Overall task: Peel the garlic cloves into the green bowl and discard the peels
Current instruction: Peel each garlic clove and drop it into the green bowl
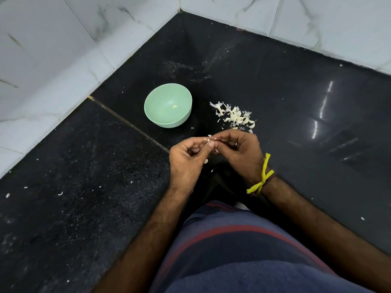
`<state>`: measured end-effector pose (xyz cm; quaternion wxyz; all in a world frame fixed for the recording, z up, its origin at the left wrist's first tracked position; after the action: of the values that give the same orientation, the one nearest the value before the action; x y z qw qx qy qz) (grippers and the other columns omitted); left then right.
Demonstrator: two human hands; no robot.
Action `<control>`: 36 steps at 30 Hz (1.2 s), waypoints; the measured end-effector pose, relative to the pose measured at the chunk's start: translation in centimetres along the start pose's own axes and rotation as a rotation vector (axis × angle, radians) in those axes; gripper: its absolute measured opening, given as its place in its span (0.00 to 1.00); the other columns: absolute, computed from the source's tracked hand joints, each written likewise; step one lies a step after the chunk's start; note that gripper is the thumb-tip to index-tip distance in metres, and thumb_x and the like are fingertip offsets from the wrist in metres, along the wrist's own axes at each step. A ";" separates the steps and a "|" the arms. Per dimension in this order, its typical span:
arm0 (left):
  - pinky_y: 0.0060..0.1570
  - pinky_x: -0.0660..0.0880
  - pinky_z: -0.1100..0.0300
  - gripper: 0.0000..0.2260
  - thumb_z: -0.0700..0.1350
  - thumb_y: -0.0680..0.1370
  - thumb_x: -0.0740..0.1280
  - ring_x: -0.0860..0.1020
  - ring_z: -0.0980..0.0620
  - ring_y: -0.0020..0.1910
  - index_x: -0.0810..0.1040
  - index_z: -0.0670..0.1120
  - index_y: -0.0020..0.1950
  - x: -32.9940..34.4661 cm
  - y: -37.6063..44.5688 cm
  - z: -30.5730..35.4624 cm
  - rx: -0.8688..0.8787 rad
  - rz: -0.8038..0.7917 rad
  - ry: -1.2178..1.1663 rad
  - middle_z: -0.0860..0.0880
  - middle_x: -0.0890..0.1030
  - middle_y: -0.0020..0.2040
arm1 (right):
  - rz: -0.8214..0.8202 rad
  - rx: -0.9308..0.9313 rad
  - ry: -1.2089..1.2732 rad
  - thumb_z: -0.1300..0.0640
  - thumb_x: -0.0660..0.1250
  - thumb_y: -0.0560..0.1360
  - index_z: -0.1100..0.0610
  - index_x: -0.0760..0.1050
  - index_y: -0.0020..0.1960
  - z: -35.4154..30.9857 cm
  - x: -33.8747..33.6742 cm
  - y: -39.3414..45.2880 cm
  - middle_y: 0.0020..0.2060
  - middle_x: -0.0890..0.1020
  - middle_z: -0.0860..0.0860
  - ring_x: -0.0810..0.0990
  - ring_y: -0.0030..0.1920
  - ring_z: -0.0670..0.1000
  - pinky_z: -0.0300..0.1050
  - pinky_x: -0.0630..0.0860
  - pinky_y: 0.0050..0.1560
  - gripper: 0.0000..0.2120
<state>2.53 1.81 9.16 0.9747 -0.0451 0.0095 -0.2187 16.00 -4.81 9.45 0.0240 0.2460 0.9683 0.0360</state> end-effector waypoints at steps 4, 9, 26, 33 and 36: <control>0.43 0.80 0.62 0.04 0.35 0.77 0.73 0.84 0.51 0.41 0.84 0.38 0.50 0.1 0.1 -0.4 -0.049 0.019 -0.041 0.44 0.86 0.43 | -0.001 -0.001 -0.033 0.64 0.73 0.74 0.62 0.82 0.50 0.2 -0.1 0.0 0.43 0.86 0.53 0.86 0.45 0.52 0.51 0.83 0.48 0.05; 0.42 0.80 0.64 0.03 0.36 0.78 0.71 0.82 0.55 0.39 0.84 0.42 0.48 0.6 0.1 -1.1 -0.130 0.033 -0.083 0.48 0.86 0.39 | 0.010 -0.019 -0.062 0.64 0.72 0.74 0.61 0.82 0.49 0.5 -0.1 0.1 0.43 0.86 0.52 0.85 0.45 0.53 0.56 0.82 0.50 0.04; 0.37 0.78 0.68 0.04 0.33 0.78 0.69 0.81 0.58 0.32 0.82 0.39 0.47 0.9 0.0 -1.3 -0.238 0.093 -0.230 0.49 0.84 0.34 | -0.010 -0.443 -0.367 0.68 0.73 0.73 0.64 0.81 0.50 -1.5 0.0 -0.7 0.44 0.82 0.52 0.82 0.46 0.49 0.44 0.79 0.48 0.07; 0.37 0.78 0.68 0.02 0.34 0.78 0.70 0.80 0.57 0.32 0.82 0.39 0.49 1.0 0.2 -0.9 -0.217 0.098 -0.269 0.47 0.85 0.37 | 0.048 -0.095 0.077 0.71 0.72 0.73 0.67 0.79 0.49 0.2 -0.2 -0.4 0.42 0.84 0.57 0.83 0.44 0.50 0.42 0.79 0.48 0.06; 0.37 0.78 0.68 0.04 0.34 0.78 0.70 0.80 0.57 0.33 0.82 0.39 0.52 1.1 0.3 -1.0 -0.198 0.091 -0.237 0.45 0.84 0.39 | 0.069 -0.016 0.194 0.70 0.72 0.72 0.68 0.78 0.49 0.8 -0.4 -0.4 0.43 0.84 0.62 0.83 0.44 0.54 0.46 0.81 0.48 0.07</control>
<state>3.60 1.52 8.13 0.9687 -0.1660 -0.0822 -0.1653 16.23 -5.27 8.61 -0.0693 0.2745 0.9566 0.0683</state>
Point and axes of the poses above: each hand's wrist, its own y-axis towards the middle knuckle, its own x-axis out of the palm, z = x × y, the point moved 6 cm from there along y, towards the middle knuckle
